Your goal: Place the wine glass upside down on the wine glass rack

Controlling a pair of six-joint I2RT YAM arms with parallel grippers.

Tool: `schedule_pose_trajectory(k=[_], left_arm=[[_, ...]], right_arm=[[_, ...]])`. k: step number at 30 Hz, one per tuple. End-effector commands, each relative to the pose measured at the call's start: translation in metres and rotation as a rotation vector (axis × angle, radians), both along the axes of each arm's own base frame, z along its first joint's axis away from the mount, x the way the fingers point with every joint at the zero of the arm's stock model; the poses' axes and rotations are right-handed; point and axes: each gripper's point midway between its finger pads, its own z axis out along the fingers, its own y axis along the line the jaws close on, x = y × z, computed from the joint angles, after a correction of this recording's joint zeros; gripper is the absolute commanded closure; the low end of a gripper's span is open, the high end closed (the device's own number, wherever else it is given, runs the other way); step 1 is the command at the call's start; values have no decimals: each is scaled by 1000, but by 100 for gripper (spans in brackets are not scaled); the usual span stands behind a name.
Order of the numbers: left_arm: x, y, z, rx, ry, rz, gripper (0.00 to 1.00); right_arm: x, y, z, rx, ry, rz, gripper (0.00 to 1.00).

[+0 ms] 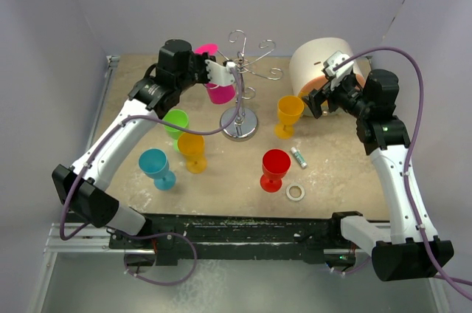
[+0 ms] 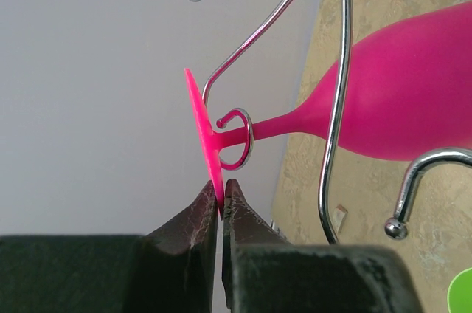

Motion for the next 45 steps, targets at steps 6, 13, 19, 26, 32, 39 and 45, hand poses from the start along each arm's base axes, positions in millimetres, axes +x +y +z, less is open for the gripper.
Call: schedule_pose_trajectory(k=[6, 13, 19, 26, 32, 39, 45], left_arm=[[-12, -5, -1, 0, 14, -39, 85], [-12, -5, -3, -8, 22, -37, 74], [-16, -2, -3, -14, 27, -30, 72], [-23, 7, -5, -18, 33, 1, 64], [-32, 12, 2, -61, 36, 21, 55], [-44, 25, 17, -135, 29, 76, 42], [-56, 47, 36, -291, 45, 137, 25]], right_arm=[[3, -3, 13, -9, -61, -7, 5], [3, -3, 13, -11, -63, -9, 4], [3, -3, 12, -12, -59, -8, 5], [4, -2, 11, -11, -53, -3, 5], [6, -2, 8, -12, -45, 1, 5], [8, -2, 6, -14, -40, -2, 5], [9, -3, 5, -16, -40, -5, 5]])
